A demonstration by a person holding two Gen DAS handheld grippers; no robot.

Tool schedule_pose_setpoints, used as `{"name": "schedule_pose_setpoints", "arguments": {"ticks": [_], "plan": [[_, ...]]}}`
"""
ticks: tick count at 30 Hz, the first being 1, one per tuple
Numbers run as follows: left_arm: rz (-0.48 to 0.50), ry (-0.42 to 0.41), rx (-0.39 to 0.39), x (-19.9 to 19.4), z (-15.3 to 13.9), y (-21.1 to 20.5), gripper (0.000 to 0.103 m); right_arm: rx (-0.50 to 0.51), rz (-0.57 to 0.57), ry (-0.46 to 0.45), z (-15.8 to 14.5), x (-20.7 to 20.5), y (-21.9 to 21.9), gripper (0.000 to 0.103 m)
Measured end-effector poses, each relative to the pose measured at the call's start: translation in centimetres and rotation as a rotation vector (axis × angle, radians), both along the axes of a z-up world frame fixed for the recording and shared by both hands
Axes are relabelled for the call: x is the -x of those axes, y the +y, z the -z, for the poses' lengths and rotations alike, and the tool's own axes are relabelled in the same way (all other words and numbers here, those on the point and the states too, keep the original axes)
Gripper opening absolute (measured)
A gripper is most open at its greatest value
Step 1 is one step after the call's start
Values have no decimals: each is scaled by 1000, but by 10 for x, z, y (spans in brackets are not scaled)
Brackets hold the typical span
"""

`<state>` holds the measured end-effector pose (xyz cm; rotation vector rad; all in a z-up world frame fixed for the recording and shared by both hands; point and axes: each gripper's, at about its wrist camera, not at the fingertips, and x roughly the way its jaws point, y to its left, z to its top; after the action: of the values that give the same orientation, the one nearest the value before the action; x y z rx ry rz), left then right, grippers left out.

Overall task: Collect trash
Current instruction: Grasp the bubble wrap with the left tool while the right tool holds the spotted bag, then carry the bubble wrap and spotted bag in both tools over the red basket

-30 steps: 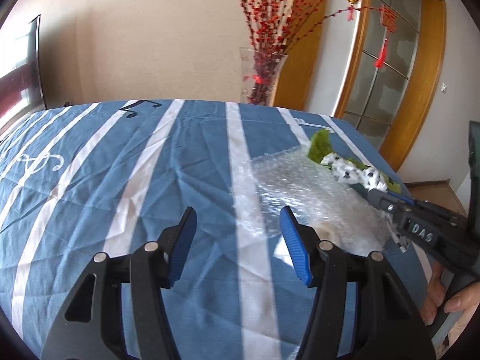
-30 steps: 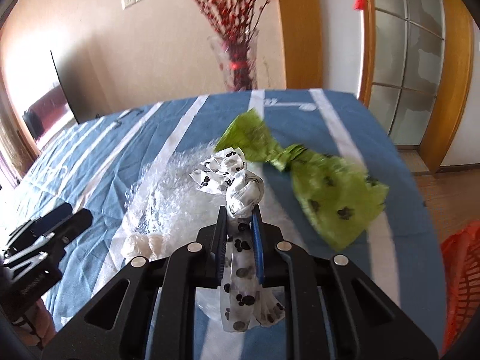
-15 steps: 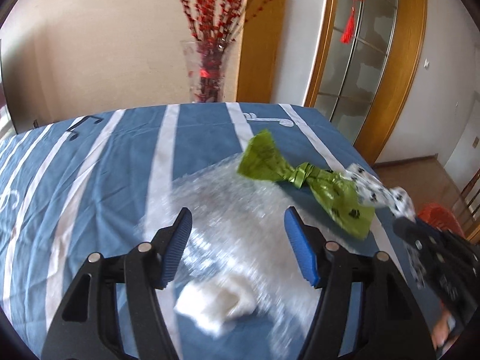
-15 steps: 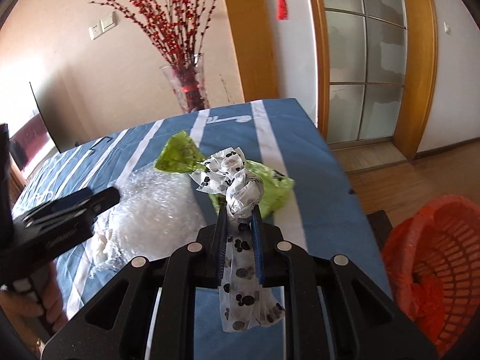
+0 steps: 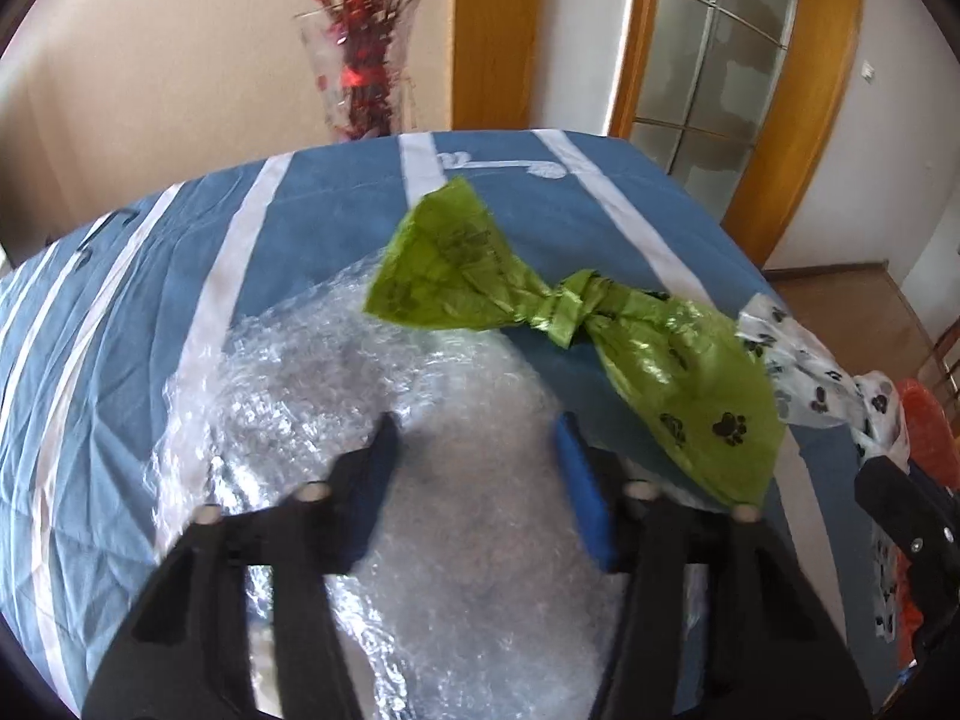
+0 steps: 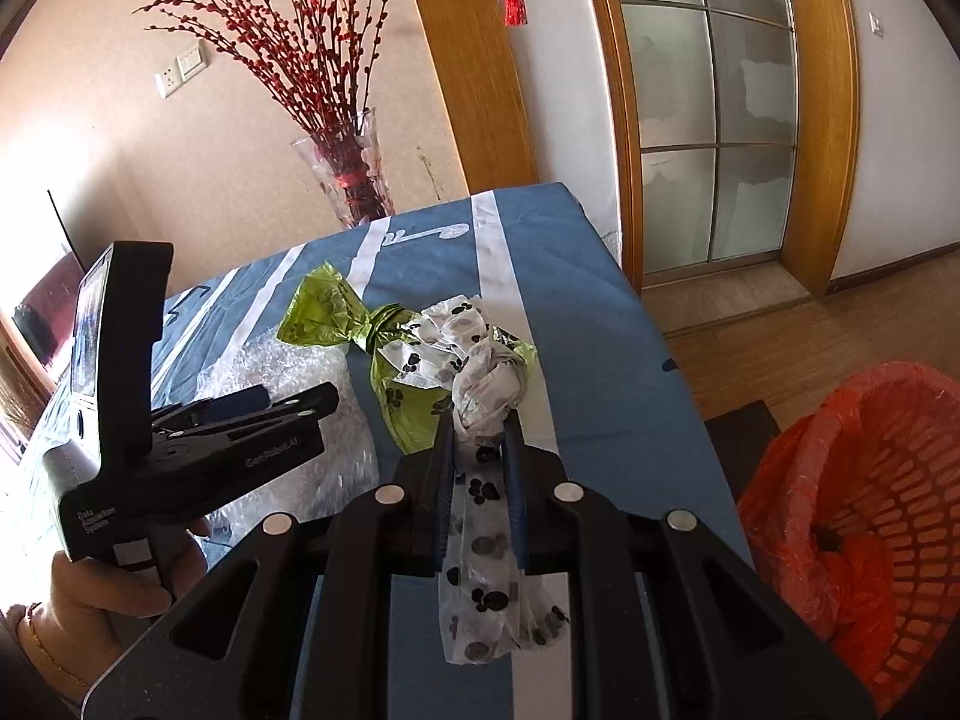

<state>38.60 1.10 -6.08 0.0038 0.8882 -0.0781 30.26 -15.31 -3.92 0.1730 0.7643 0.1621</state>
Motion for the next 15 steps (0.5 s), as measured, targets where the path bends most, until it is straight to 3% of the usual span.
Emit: {"name": "schedule_pose_setpoints", "arguments": {"ticks": [2, 4, 8, 15], "plan": [[12, -9, 11, 0, 0, -2, 24, -5, 1, 4, 2, 1, -1, 16], [13, -17, 26, 1, -3, -2, 19, -3, -1, 7, 3, 1, 0, 16], [33, -50, 74, 13, -15, 4, 19, -4, -3, 1, 0, 7, -3, 16], [53, -112, 82, 41, -43, 12, 19, -20, -6, -26, -10, 15, -5, 16]]}}
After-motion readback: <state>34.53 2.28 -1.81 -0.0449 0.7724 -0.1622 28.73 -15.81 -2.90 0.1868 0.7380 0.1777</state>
